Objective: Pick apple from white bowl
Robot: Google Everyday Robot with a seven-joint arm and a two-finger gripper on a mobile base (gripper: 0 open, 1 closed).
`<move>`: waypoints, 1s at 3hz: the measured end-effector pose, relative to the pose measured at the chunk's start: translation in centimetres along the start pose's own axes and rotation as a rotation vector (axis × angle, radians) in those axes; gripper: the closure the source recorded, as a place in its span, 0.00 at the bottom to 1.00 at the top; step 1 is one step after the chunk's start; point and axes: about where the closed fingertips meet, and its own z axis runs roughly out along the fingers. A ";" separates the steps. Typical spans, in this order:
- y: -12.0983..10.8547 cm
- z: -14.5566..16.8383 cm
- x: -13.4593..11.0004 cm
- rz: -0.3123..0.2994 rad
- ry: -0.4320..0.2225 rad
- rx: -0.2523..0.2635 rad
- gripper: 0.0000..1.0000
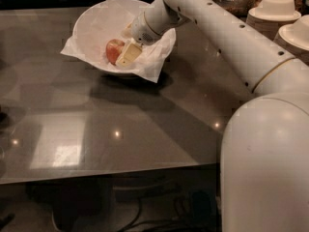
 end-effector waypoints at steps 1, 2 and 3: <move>0.5 1.3 0.0 0.009 -0.013 -0.029 0.30; 0.5 2.6 -0.2 0.014 -0.029 -0.046 0.32; 0.3 3.5 -0.5 0.013 -0.038 -0.053 0.51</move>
Offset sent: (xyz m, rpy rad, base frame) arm 0.0079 0.0266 -0.0201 0.0455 0.0481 0.0364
